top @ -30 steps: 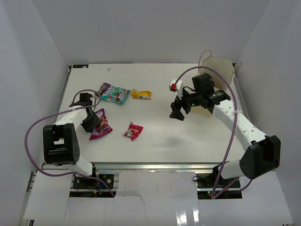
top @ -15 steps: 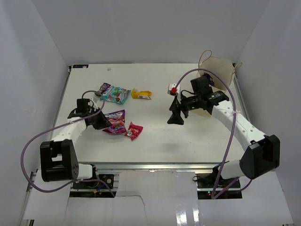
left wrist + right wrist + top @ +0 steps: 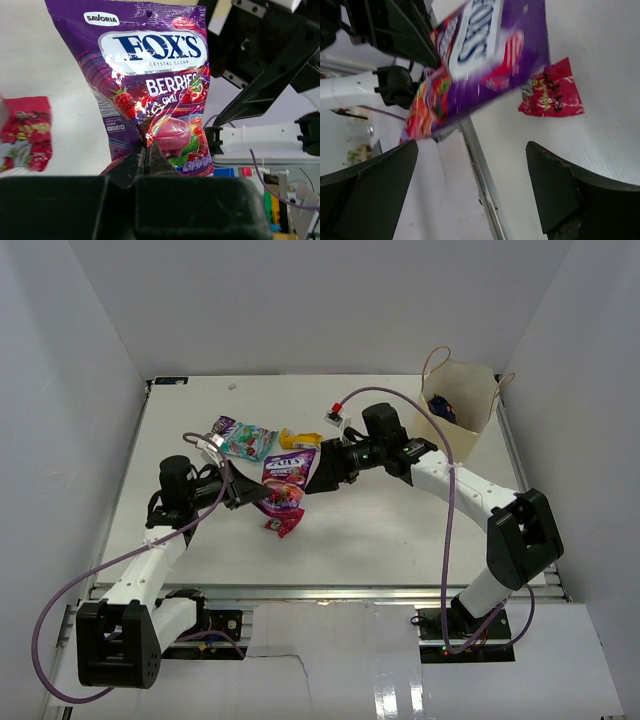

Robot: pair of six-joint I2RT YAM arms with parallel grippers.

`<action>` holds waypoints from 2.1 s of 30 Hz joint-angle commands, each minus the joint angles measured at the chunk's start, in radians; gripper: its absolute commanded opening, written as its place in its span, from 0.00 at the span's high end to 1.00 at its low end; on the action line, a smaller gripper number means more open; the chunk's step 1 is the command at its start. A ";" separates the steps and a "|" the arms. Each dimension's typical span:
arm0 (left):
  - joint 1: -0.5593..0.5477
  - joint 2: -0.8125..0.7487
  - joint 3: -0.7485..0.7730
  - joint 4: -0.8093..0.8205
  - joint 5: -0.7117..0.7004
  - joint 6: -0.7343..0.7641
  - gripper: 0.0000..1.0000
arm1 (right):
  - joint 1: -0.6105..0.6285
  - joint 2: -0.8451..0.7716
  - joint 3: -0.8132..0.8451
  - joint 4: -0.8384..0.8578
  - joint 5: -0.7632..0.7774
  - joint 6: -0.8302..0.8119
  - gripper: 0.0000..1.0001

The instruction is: Place the snacks into the paper bag

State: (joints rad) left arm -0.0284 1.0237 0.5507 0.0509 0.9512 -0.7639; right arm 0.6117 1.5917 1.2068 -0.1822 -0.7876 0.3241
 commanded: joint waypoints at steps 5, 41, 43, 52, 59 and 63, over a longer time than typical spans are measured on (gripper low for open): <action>-0.140 -0.039 0.002 0.113 -0.003 -0.077 1.00 | 0.071 0.030 0.034 0.217 0.016 0.273 0.02; -0.291 0.107 0.143 -0.247 -0.687 0.382 0.06 | -0.489 -0.201 0.464 -0.074 0.975 -0.744 0.92; -0.329 0.134 0.164 -0.259 -0.724 0.394 0.06 | -0.489 -0.176 0.456 -0.079 1.007 -0.740 0.92; -0.479 0.276 0.227 -0.379 -0.988 0.345 0.06 | -0.515 -0.033 0.436 -0.158 0.882 -0.688 0.63; -0.538 0.386 0.271 -0.402 -1.078 0.295 0.06 | -0.536 -0.085 0.431 -0.172 0.782 -0.744 0.02; -0.579 0.519 0.340 -0.439 -1.112 0.293 0.20 | -0.581 -0.154 0.407 -0.226 0.540 -0.803 0.04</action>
State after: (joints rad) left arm -0.5800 1.4921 0.8318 -0.3500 -0.1009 -0.4610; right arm 0.0624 1.5162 1.6115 -0.4049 -0.0593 -0.4278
